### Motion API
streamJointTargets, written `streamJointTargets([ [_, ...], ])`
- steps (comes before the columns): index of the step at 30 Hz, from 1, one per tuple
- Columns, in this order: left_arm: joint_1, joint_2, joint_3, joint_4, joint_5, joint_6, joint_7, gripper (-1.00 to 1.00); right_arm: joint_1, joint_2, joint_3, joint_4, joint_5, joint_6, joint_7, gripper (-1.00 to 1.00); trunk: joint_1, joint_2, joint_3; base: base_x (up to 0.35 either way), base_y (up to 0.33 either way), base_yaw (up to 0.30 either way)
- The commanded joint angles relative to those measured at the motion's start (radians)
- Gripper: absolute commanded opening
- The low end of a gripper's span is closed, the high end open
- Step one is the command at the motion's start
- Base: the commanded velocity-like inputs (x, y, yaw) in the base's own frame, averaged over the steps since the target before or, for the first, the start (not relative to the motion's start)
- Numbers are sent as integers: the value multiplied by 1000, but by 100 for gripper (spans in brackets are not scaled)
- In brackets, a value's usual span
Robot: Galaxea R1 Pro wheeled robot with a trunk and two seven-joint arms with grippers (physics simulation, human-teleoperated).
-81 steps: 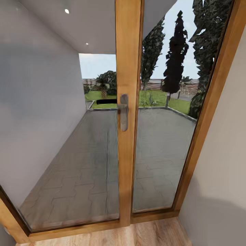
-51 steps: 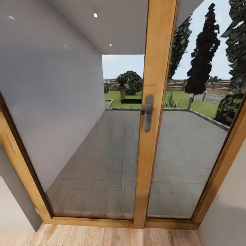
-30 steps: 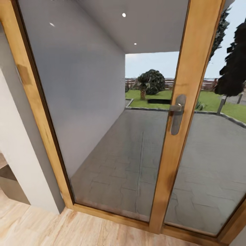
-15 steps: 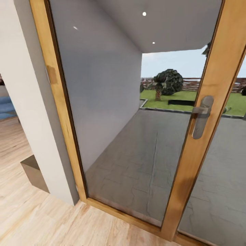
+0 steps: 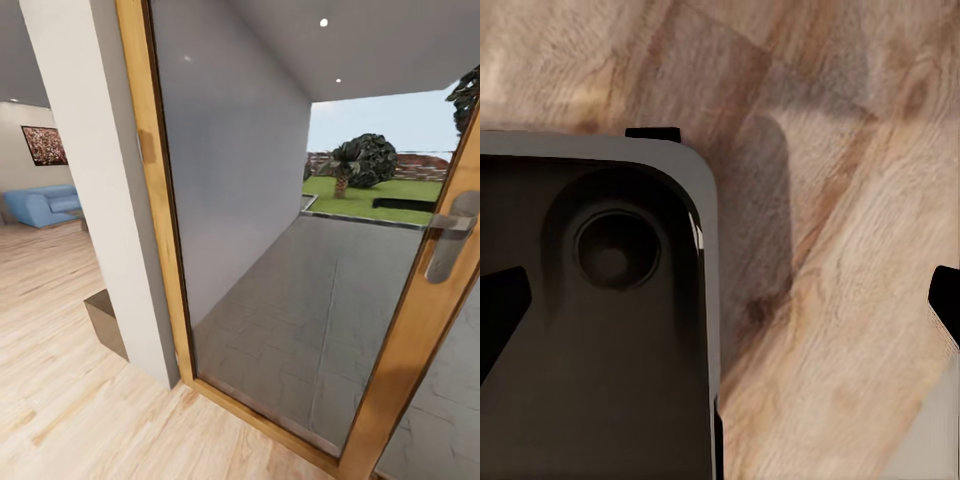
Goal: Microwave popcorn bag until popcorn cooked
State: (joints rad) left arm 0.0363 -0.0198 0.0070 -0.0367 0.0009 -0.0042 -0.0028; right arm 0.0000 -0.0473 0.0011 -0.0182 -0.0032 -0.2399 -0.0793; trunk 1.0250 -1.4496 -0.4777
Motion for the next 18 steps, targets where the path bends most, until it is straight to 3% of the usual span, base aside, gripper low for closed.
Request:
streamJointTargets([
  [1, 0, 0, 1, -2, 0, 0, 0, 100, 0, 0, 0, 0, 0, -2, -2, 100, 0, 0, -1, 0, 0, 287],
  [18, 0, 0, 1, -2, 0, 0, 0, 100, 0, 0, 0, 0, -1, -2, -2, 100, 0, 0, -1, 0, 0, 288],
])
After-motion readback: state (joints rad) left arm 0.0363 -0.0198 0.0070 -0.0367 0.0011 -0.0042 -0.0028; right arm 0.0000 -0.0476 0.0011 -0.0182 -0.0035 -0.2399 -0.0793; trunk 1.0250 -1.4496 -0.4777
